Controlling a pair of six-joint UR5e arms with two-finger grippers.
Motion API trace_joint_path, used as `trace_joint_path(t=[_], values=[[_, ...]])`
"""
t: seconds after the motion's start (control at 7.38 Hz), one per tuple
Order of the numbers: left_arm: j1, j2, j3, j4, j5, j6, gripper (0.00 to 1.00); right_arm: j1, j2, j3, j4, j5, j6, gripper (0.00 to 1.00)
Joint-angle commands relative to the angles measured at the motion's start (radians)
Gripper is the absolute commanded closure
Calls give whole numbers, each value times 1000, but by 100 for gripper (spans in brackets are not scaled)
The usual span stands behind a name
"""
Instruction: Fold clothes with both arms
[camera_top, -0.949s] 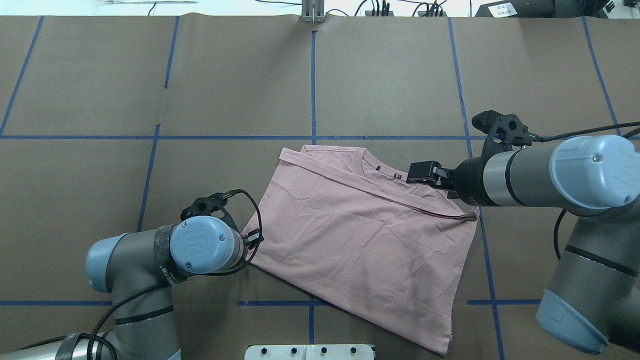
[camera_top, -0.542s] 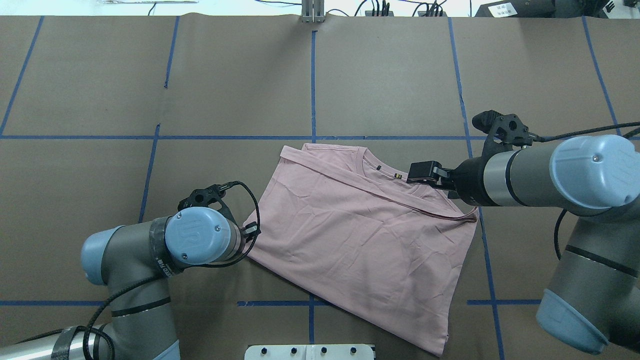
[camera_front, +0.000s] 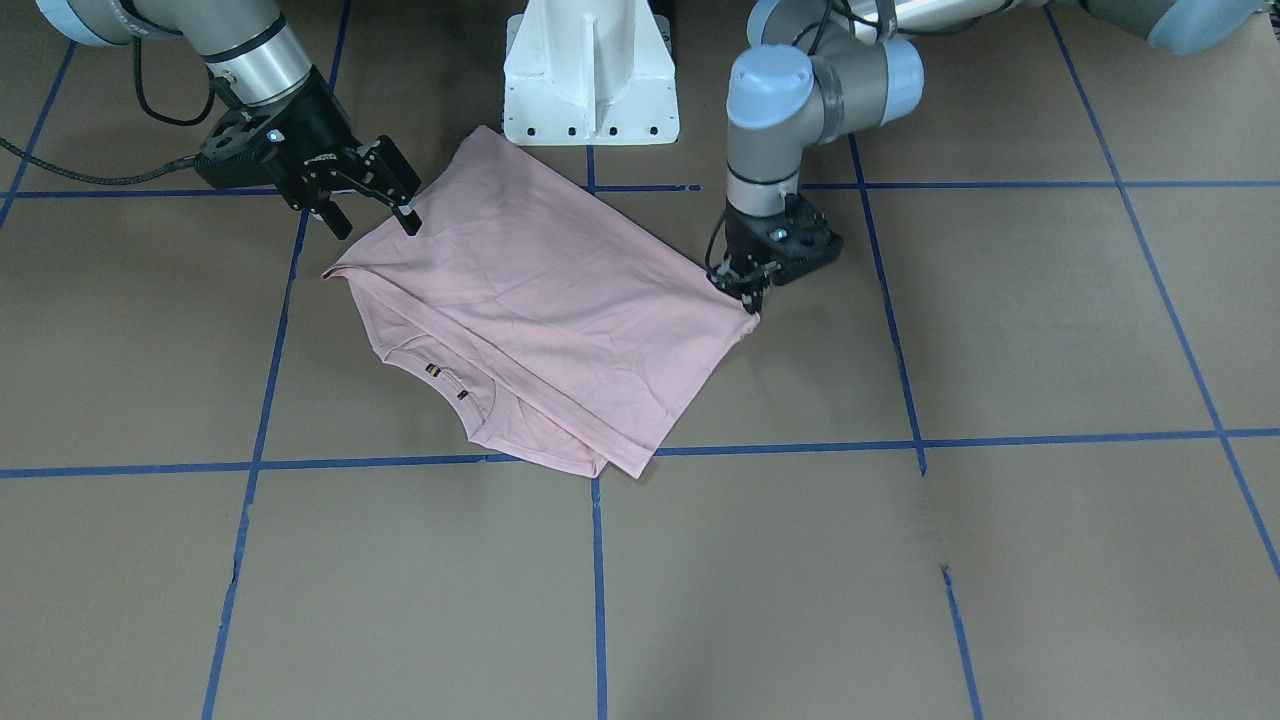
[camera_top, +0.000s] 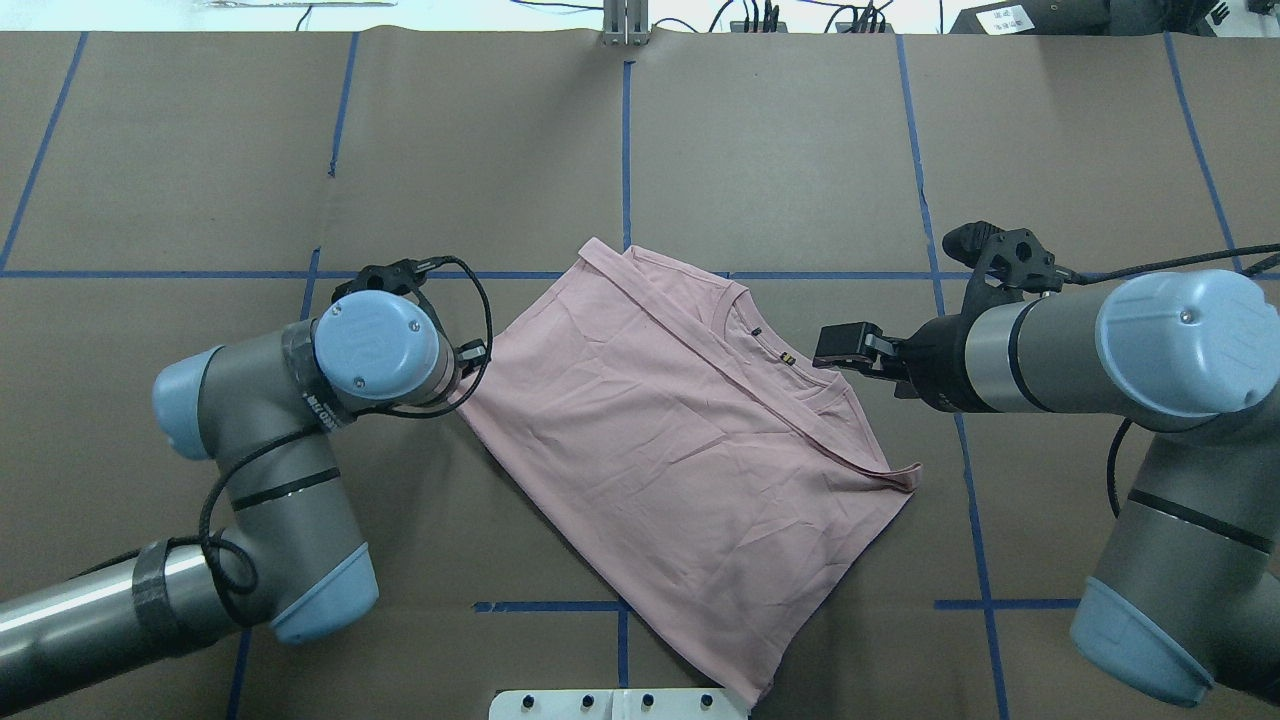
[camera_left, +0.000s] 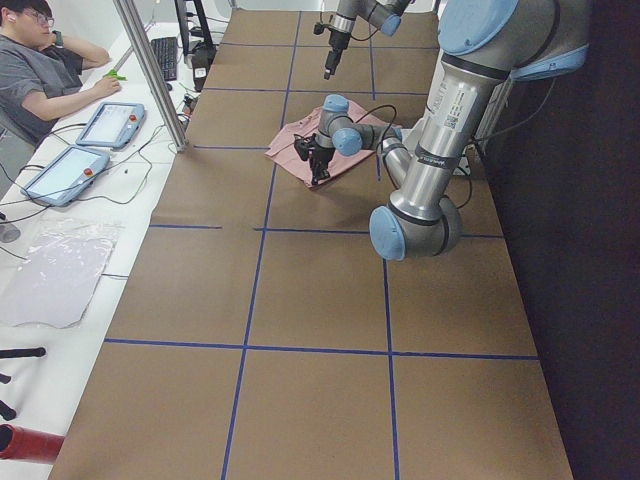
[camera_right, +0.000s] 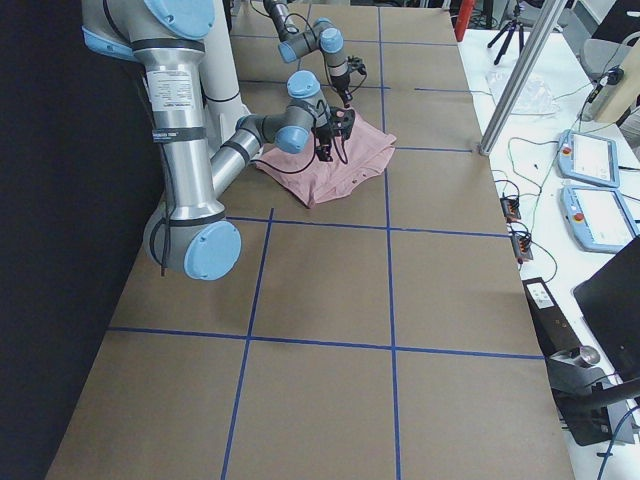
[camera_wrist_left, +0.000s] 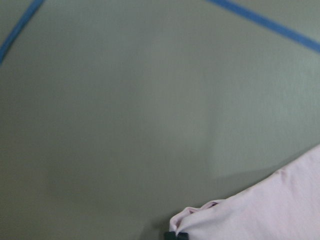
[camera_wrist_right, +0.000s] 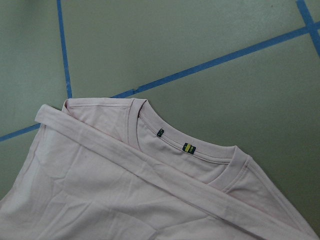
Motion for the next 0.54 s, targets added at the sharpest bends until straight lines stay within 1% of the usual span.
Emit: trace_joint_path(t=[0.0, 0.14, 0.27, 0.41], values=[[-123, -87, 148, -69, 4, 123, 100, -1, -1, 1, 0, -5, 1, 0], [-171, -130, 215, -103, 4, 188, 100, -1, 1, 1, 0, -5, 1, 0], [-197, -168, 281, -168, 6, 230, 100, 1, -1, 0, 0, -7, 1, 0], [-203, -226, 377, -252, 29, 262, 100, -1, -1, 0, 0, -9, 1, 0]])
